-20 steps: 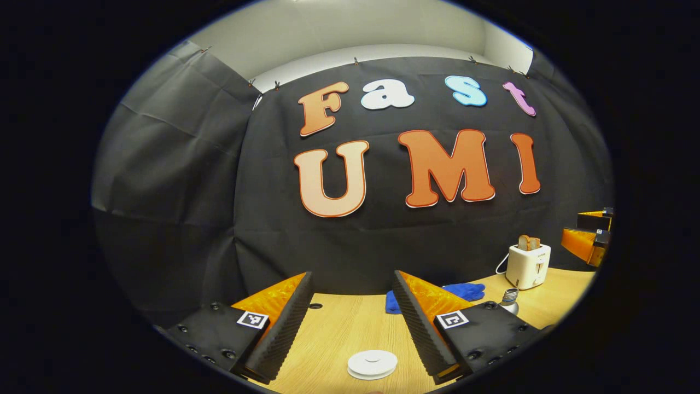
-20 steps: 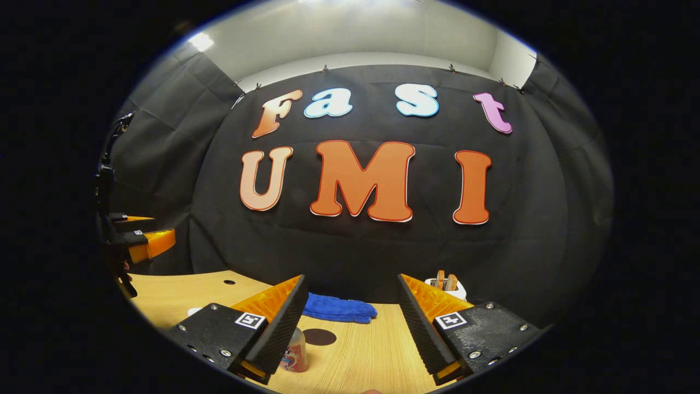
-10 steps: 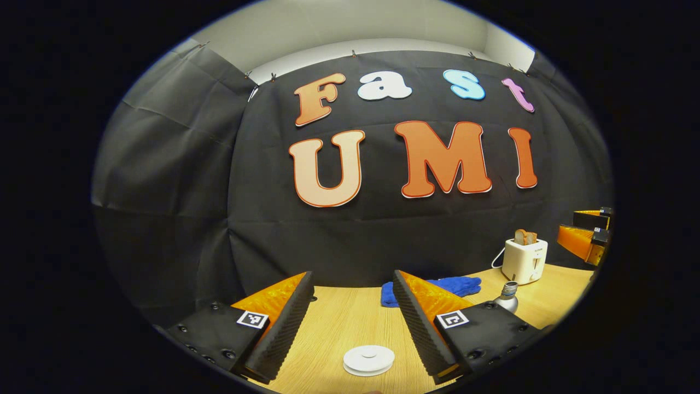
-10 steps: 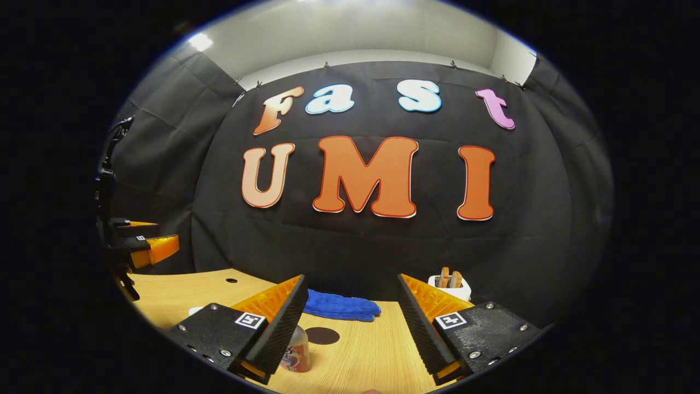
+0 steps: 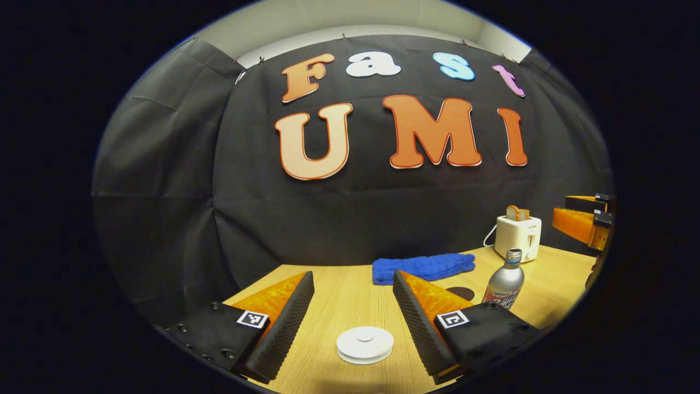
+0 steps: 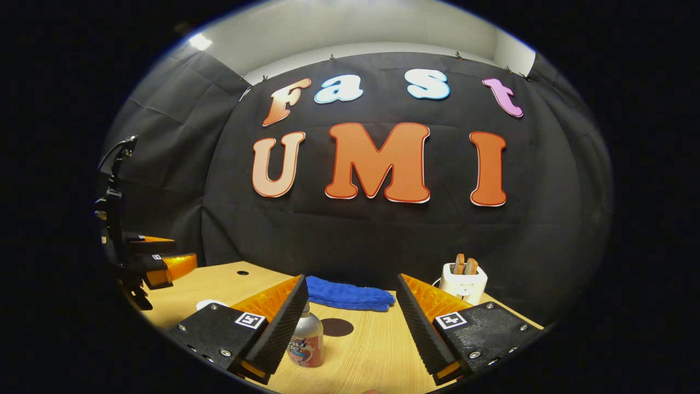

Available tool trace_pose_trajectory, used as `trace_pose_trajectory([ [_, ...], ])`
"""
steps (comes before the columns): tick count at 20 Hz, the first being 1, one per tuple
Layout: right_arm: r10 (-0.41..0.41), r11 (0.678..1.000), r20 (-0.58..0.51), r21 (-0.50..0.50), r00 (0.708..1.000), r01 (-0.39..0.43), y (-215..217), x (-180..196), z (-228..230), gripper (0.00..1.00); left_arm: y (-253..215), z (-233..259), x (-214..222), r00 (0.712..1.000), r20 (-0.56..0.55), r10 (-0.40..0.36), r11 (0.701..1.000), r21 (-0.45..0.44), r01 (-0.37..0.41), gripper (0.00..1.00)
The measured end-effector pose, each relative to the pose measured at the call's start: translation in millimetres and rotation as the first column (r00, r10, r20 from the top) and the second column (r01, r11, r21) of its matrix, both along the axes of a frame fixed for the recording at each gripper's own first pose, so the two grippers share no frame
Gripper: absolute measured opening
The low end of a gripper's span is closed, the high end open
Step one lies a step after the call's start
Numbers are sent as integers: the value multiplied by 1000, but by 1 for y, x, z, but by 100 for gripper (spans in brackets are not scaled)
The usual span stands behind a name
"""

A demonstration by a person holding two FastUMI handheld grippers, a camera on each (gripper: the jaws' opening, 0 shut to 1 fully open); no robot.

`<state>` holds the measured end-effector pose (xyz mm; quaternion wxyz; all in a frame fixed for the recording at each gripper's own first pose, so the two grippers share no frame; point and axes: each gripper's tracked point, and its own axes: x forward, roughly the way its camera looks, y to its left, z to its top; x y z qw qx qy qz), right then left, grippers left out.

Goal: Open the teacup lid with one hand, grasp the water bottle and pour water into the teacup with the other hand; after pouring, place the water bottle on the coaster and then close the teacup lid.

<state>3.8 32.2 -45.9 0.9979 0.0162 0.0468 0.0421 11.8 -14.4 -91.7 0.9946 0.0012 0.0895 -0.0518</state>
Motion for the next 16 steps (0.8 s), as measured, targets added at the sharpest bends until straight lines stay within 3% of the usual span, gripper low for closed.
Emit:
trace_pose_trajectory([
  [3, 20, 1000, -23, -10, 1000, -20, 8, 0, -14, 97, -3, -22, 0, 999, -46, -15, 1000, 2, 15, 94],
  [11, 68, 997, -129, -13, 989, -70, 27, -3, -63, 97, -11, -71, 8, 987, -150, -52, 999, 2, 53, 99],
  [13, 83, 996, -148, -11, 986, -85, 32, -3, -71, 98, -15, -83, 10, 983, -173, -65, 998, 8, 67, 93],
  [16, 106, 994, -168, -8, 980, -108, 39, -3, -81, 98, -17, -98, 13, 974, -214, -77, 997, 13, 82, 96],
])
